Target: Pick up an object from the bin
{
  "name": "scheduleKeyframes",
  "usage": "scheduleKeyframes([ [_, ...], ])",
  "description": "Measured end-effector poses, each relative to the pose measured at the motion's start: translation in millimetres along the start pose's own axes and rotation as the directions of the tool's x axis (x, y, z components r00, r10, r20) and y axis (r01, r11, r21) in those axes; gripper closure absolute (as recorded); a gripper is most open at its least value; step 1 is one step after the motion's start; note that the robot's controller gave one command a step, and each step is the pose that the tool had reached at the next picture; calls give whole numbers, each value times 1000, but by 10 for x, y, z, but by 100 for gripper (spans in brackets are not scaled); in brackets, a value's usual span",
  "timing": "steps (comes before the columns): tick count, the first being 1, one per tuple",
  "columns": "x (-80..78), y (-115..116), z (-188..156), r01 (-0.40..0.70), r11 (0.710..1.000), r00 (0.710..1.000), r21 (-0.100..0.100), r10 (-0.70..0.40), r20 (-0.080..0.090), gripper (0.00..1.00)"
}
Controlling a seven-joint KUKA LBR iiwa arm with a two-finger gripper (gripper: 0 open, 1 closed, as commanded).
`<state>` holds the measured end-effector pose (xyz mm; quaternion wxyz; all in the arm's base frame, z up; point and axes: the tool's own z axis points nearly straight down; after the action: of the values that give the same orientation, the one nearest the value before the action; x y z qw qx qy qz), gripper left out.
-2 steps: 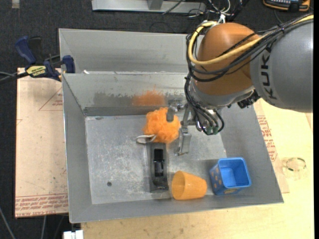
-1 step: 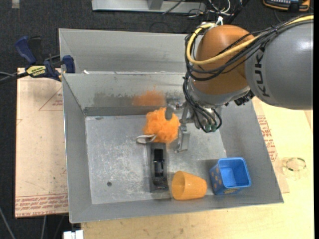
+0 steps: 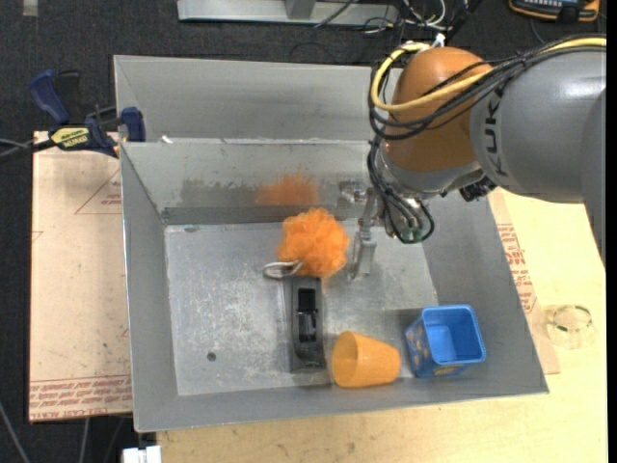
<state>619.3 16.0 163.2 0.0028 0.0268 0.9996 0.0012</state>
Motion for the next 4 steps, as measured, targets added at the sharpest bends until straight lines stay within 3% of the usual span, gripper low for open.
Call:
scheduleKeyframes([
  [1, -97, -71, 55, 267, 964, 964, 1, -267, 5, 0],
  [2, -117, 82, 667, 250, 968, 968, 2, -250, 14, 0],
  [3, -225, 227, 914, 322, 947, 947, 3, -322, 15, 100],
  [4, -225, 226, 914, 321, 947, 947, 3, -321, 15, 100],
])
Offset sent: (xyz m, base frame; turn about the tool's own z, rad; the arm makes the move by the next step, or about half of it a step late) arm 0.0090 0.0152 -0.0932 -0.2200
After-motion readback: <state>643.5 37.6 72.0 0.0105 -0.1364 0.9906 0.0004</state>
